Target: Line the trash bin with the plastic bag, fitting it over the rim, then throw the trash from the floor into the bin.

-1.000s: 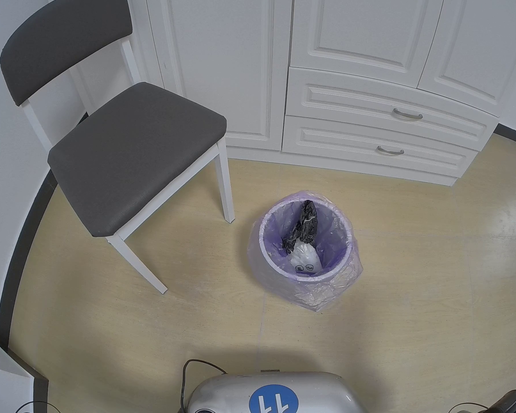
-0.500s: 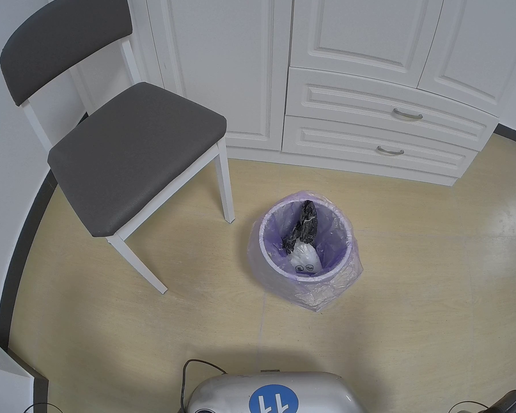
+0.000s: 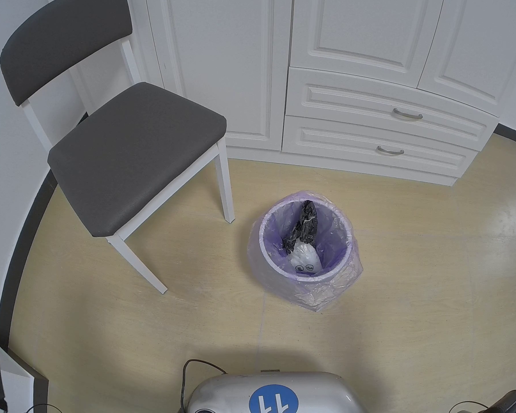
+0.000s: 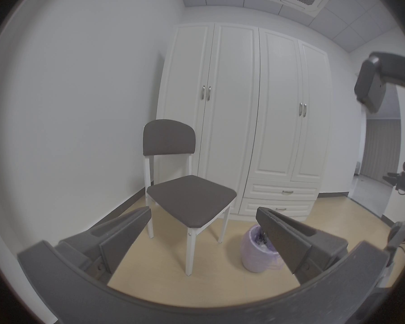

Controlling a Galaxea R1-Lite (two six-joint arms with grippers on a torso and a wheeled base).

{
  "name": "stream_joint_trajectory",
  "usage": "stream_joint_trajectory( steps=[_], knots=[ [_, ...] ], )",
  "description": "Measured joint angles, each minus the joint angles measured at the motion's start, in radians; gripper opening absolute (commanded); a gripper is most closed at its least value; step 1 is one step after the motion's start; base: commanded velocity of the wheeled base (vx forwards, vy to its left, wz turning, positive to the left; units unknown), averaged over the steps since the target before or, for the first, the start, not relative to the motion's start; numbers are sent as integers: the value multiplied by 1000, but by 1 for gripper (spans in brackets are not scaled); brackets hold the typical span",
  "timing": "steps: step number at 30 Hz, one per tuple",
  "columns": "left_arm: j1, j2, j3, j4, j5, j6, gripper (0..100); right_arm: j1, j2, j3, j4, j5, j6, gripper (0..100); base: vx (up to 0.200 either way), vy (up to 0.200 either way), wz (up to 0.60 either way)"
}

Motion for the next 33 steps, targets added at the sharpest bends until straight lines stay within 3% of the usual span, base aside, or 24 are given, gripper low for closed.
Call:
stream_joint_trajectory(
  steps=[8,15,20,33],
  knots=[
    [4,-7,192,-61,93,11,100,0,0,204,-111,37,-43,100,0,0,0],
    [5,-9,216,-3,141,-7,100,0,1,234,51,58,-38,100,0,0,0],
    [5,-9,217,6,135,19,100,0,1,236,151,92,-2,100,0,0,0],
    [5,-9,218,49,53,110,100,-2,3,236,253,145,101,100,0,0,0]
  ],
)
